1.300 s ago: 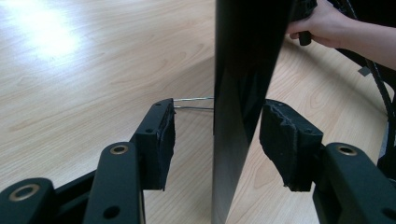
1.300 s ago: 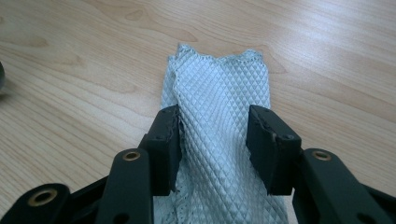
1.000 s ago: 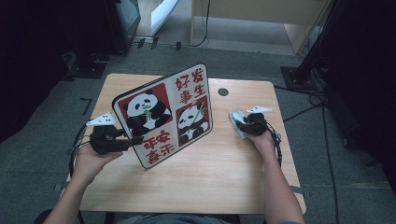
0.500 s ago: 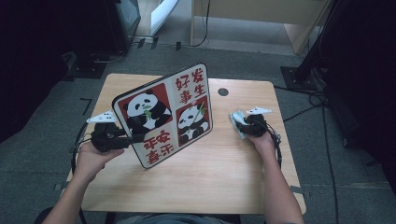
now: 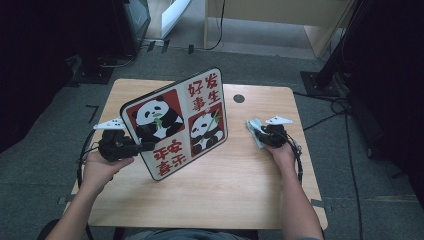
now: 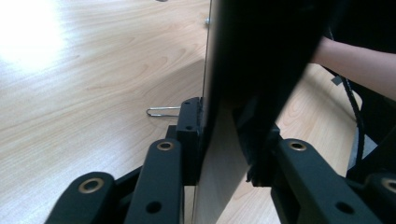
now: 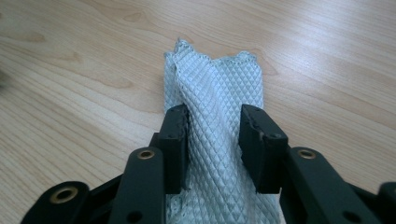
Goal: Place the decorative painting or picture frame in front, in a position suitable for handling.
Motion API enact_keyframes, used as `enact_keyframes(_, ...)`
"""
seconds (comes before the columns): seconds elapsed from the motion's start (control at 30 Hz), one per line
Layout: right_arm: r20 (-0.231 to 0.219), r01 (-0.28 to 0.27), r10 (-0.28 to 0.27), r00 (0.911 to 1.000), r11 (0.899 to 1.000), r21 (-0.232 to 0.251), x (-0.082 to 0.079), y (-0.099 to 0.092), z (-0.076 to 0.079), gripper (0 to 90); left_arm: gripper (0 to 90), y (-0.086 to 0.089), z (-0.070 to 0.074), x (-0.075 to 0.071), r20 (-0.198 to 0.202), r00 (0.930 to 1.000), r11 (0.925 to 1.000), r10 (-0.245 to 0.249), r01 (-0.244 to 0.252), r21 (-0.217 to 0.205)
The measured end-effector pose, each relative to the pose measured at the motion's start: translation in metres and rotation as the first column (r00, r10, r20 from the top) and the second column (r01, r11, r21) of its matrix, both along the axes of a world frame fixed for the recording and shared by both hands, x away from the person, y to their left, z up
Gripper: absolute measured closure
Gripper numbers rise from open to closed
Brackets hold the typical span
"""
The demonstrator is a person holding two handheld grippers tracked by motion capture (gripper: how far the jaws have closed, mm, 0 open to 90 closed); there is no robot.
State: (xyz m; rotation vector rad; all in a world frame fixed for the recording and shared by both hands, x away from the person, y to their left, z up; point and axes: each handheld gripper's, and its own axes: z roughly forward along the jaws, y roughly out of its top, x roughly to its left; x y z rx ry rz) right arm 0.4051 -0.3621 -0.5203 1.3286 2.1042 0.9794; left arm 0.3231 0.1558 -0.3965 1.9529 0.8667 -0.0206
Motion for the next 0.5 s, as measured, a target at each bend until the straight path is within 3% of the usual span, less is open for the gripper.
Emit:
enact_keyframes(0.1,-0.005,0.023,-0.023,0.9997,0.999,0.036,0.0003,-0.0020,-0.0005,66.6,74.8,0.0009,0.0003,0.0004,-0.021,0.9998,1.0000,0.005,-0.005,-0.005)
enact_keyframes(0.3,-0.008,0.035,-0.035,0.9994,0.999,-0.006,0.0018,-0.0008,0.0015,76.3,78.3,0.0008,0.0002,-0.0028,-0.025,0.9997,0.9999,0.006,-0.006,-0.009)
enact_keyframes(0.5,-0.044,0.050,-0.048,0.9979,0.998,0.029,0.0079,-0.0050,0.0041,80.6,78.6,0.0000,0.0004,-0.0070,-0.018,0.9998,1.0000,0.002,-0.002,-0.008)
